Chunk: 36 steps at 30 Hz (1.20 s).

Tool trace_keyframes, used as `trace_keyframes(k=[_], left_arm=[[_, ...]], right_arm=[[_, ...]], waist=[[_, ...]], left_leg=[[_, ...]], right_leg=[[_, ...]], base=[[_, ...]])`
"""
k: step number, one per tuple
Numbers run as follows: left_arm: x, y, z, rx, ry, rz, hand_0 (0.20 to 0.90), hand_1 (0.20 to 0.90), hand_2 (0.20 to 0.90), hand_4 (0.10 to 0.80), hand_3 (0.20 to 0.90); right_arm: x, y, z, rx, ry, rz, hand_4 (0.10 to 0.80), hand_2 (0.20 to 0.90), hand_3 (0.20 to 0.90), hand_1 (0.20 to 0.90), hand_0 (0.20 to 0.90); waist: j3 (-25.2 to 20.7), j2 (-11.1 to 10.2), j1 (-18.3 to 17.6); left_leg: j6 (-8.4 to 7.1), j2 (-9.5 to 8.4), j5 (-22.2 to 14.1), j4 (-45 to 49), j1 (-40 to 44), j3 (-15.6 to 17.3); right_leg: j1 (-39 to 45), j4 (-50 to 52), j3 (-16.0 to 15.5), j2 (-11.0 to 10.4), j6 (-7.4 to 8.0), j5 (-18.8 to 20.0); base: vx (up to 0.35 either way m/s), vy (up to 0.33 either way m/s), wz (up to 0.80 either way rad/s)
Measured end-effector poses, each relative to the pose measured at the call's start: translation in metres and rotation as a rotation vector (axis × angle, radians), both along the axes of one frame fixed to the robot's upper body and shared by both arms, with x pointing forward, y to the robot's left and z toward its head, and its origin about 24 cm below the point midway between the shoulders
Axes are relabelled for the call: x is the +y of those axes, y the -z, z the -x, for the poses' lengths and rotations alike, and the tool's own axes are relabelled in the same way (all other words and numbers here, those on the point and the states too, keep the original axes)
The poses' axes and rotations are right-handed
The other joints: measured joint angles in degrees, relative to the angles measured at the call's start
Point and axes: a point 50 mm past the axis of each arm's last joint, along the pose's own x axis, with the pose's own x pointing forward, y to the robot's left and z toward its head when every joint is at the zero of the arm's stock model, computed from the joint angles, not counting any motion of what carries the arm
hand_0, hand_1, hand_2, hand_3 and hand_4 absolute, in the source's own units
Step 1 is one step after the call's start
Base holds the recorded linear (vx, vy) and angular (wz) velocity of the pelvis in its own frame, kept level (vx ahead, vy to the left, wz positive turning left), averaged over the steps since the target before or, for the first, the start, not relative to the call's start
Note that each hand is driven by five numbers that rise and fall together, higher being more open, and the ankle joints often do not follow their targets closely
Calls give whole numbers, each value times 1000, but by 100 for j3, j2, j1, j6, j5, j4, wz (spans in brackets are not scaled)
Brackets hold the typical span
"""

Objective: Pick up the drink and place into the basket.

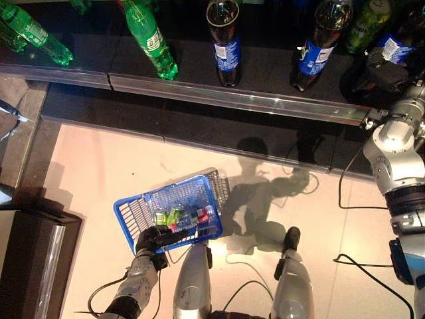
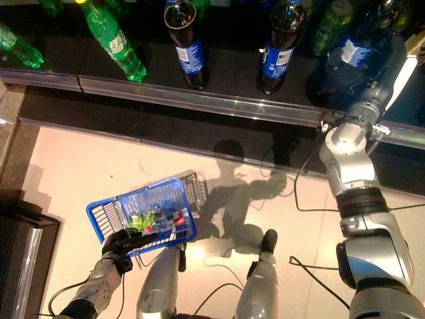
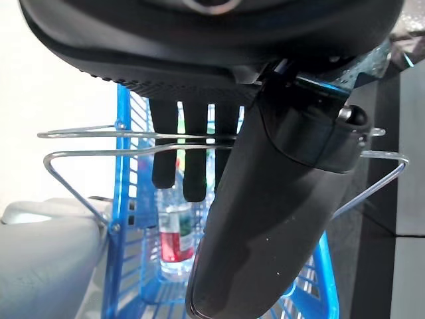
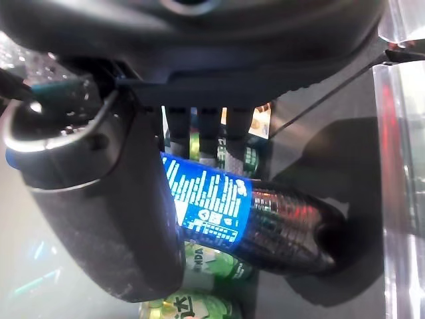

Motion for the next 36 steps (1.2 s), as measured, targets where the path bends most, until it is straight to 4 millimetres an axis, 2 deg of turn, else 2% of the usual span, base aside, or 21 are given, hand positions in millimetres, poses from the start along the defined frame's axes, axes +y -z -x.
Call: trace_keyframes(k=[5, 11, 14, 18, 24, 33, 36], left_arm=[[3, 5, 8, 27, -14, -1, 300, 300, 300, 100, 200], [10, 9, 17, 43, -50, 2, 300, 300, 300, 100, 200], [8, 9, 19, 42, -51, 10, 300, 300, 300, 100, 200], [13, 9, 25, 36, -73, 7, 300, 300, 300, 100, 200], [4, 4, 21, -2, -52, 39, 300, 300, 300, 100, 200], [-12, -18, 15, -96, 10, 98, 300, 300, 300, 100, 200], [-22, -33, 9, -137, 59, 122, 300, 300, 300, 100, 200]], right_arm=[[-2, 25, 12, 45, -5, 13, 100, 300, 200, 300, 300], [4, 32, 25, 14, -36, 6, 100, 300, 200, 300, 300], [8, 44, 36, -1, -63, -32, 100, 300, 200, 300, 300], [20, 66, 41, 43, -140, -65, 100, 300, 200, 300, 300], [33, 103, 50, 129, -224, -133, 100, 300, 200, 300, 300], [67, 145, 73, 290, -520, -115, 100, 300, 200, 300, 300], [86, 168, 80, 400, -627, -113, 100, 300, 200, 300, 300]], waist=[[-4, -133, -68], [-16, -246, -165], [-35, -323, -203], [-102, -488, -324], [-111, -502, -391], [-116, -497, -399], [-120, -494, -322]], left_leg=[[-4, -8, 8, -244, 378, 41], [-14, -10, 15, -439, 674, 121], [-17, -7, 17, -539, 840, 173], [-18, -7, 18, -606, 964, 195], [-19, -5, 18, -626, 1090, 195], [-25, -5, 35, -713, 1223, 201], [-22, -5, 45, -713, 1238, 153]], right_leg=[[411, -250, -101, 1, 25, 19], [652, -395, -105, 2, 43, 31], [772, -431, -100, 6, 45, 32], [885, -509, -100, 11, 45, 32], [1063, -612, -102, 21, 50, 34], [1168, -622, -107, 21, 52, 36], [1260, -679, -167, 23, 52, 35]], base=[[43, 16, 4], [45, 26, -4], [62, 20, -2], [33, 10, -2], [27, 5, 0], [14, 7, 0], [-3, 3, 8]])
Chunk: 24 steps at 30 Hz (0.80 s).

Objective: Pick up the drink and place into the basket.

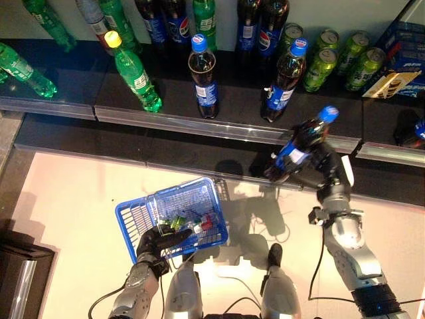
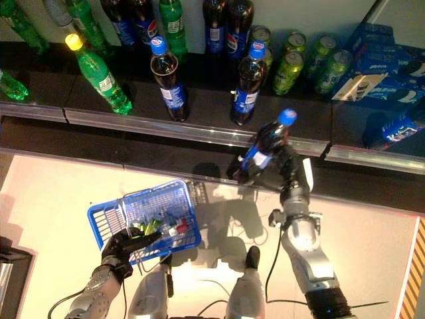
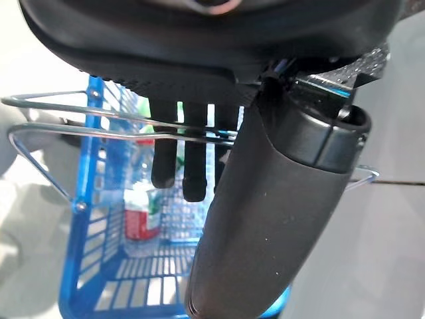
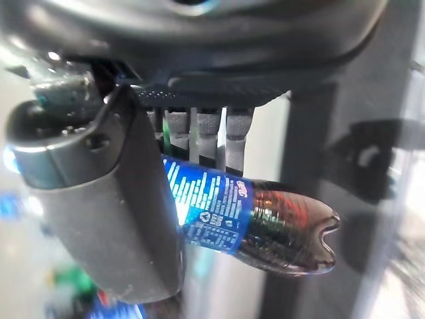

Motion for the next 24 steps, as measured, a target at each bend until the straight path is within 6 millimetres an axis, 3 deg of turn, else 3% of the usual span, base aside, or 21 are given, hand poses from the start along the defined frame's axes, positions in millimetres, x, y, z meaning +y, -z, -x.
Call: trace_keyframes(k=[7, 13, 18, 24], left_arm=[[-8, -19, -7, -16, 76, -8, 300, 300, 300, 100, 200], [-8, -33, -10, -21, 146, -18, 300, 300, 300, 100, 200], [-14, -42, -16, -26, 222, 78, 300, 300, 300, 100, 200], [-22, -50, -21, -44, 327, 103, 300, 300, 300, 100, 200]], right_arm=[[35, 20, 6, 94, -162, -9, 100, 300, 200, 300, 300], [48, 15, 0, 75, -194, 0, 100, 300, 200, 300, 300], [65, 8, -8, 43, -223, 30, 100, 300, 200, 300, 300], [80, 15, -21, 57, -224, 118, 100, 300, 200, 300, 300]], waist=[[-33, 34, 205], [-40, 47, 328], [-49, 78, 484], [-60, 184, 674]], left_leg=[[36, -9, 60, -20, -115, -156], [56, -63, 151, -14, -344, -401], [85, -208, 189, 5, -483, -516], [99, -332, 220, 33, -610, -653]], right_leg=[[10, -8, -103, 6, -4, -3], [-26, -26, -263, -11, -15, -18], [-39, -25, -403, -138, 16, -40], [-21, 7, -590, -245, 81, -87]], base=[[-11, 21, 11], [-55, 36, 21], [-24, 41, 16], [-35, 15, 16]])
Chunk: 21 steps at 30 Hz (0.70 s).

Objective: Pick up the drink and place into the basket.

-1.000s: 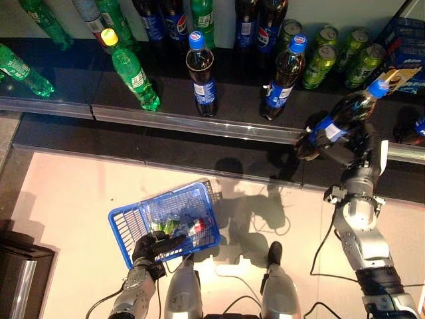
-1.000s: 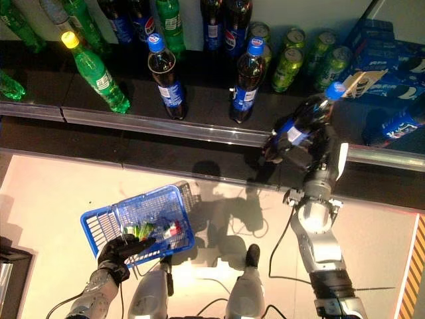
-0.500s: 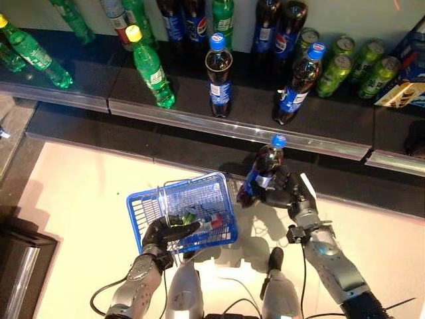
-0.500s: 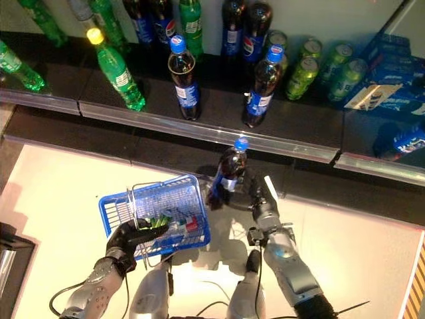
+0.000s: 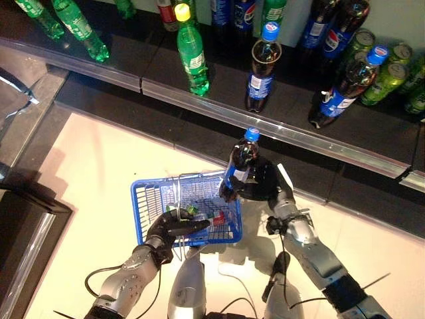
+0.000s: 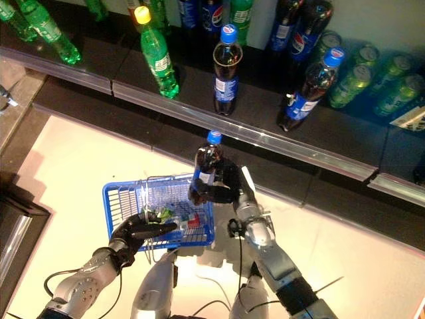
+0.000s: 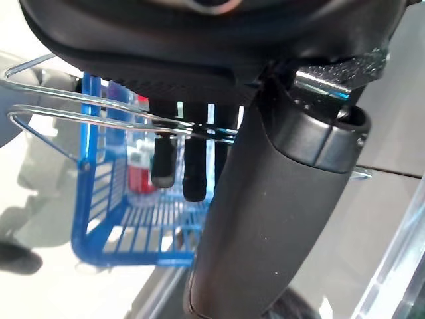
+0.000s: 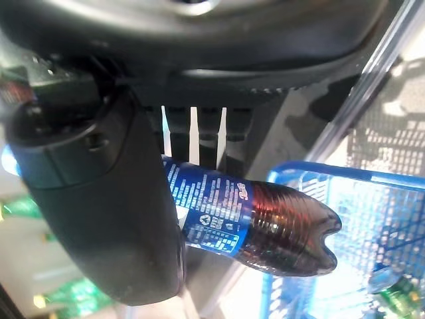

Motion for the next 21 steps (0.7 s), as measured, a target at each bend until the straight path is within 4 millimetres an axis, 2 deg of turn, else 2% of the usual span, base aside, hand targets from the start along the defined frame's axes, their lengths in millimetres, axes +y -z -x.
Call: trace_keyframes(k=[2, 5, 9, 15, 21], left_arm=[[-7, -4, -5, -11, 43, 13, 300, 300, 300, 100, 200], [-12, -6, -7, -11, 80, 46, 300, 300, 300, 100, 200], [-22, -9, -10, 4, 171, 61, 300, 300, 300, 100, 200], [-32, -15, -14, -10, 247, 123, 300, 300, 300, 100, 200], [-48, -19, -13, 9, 359, 204, 300, 300, 300, 100, 200]], right_arm=[[1, 5, -7, 6, 10, 70, 100, 300, 200, 300, 300], [0, 17, -9, 39, 18, 135, 100, 300, 200, 300, 300], [-6, 35, -13, 93, 31, 236, 100, 300, 200, 300, 300], [-14, 57, -10, 163, 36, 345, 100, 300, 200, 300, 300], [-18, 70, -8, 195, 9, 468, 100, 300, 200, 300, 300]], waist=[[10, 51, 33], [9, 61, 158], [16, 139, 153], [19, 155, 144], [23, 235, 148]], left_leg=[[21, -42, -11, 96, -109, -17], [27, -63, -14, 106, -110, -22], [67, -127, -38, 276, -209, -32], [120, -213, -75, 426, -281, -74], [131, -267, -80, 476, -373, -157]], right_leg=[[2, 20, -109, -36, 13, -10], [3, 37, -120, -58, 27, -22], [0, 164, -134, -121, 85, -88], [-3, 276, -146, -204, 110, -118], [-4, 285, -255, -245, 131, -133]], base=[[-16, 15, 24], [-12, 28, 4], [-14, 26, 13], [23, 15, 6], [-15, -8, 8]])
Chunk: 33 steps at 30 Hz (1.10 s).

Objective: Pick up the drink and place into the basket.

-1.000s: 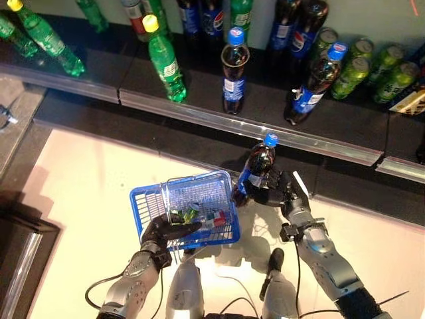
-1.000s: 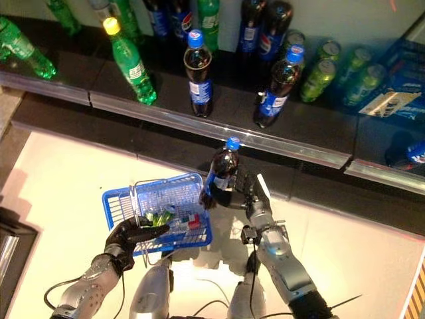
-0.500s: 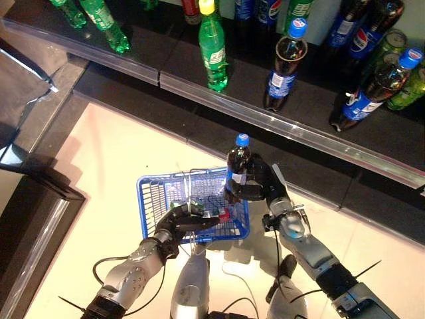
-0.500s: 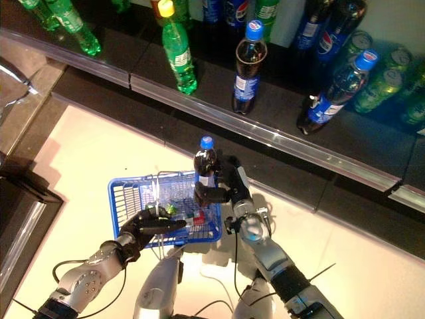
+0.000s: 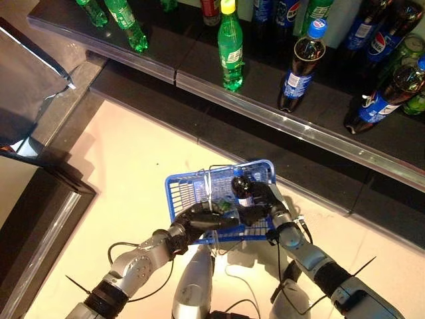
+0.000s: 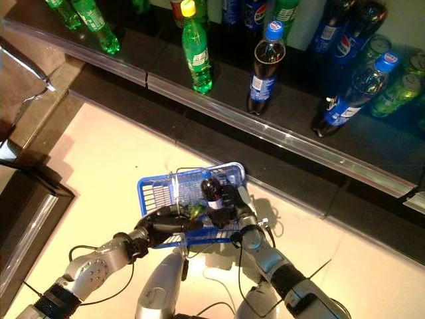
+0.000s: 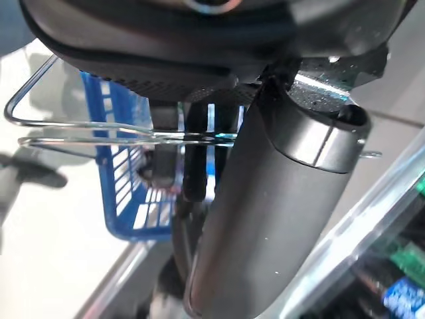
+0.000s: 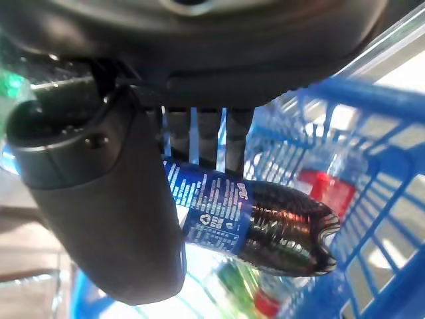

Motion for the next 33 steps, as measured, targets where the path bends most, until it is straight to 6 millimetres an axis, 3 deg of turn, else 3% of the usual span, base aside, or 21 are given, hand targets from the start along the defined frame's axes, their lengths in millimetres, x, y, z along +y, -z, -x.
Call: trace_keyframes(k=[7, 15, 21, 33], left_arm=[[-16, -11, -7, -44, 87, 9, 300, 300, 300, 100, 200], [-15, -15, -11, -51, 122, -4, 300, 300, 300, 100, 200], [-29, -12, -6, -19, 177, 34, 300, 300, 300, 100, 200], [-56, -9, 3, -4, 262, 74, 300, 300, 300, 100, 200]], right_arm=[[0, -2, -19, 31, -71, 165, 100, 300, 200, 300, 300], [-25, -4, -41, 161, -55, 459, 100, 300, 200, 300, 300], [-18, -17, -61, 293, -89, 687, 100, 300, 200, 300, 300], [-31, -12, -58, 467, -25, 837, 100, 300, 200, 300, 300]], waist=[[-4, 57, 66], [-4, 64, 261], [-1, 109, 515], [7, 231, 684]], left_leg=[[-1, -40, 5, 24, -149, -95], [1, -120, 5, 54, -197, -221], [8, -187, 3, 91, -212, -311], [54, -364, 22, 254, -511, -455]], right_leg=[[-77, 6, -71, -11, 17, -13], [-93, 202, -186, -84, 53, -164], [-166, 539, -196, -190, 74, -351], [-435, 908, -189, -359, 88, -527]], base=[[-11, -18, 6], [0, -33, 10], [16, -10, 9], [5, 14, 8]])
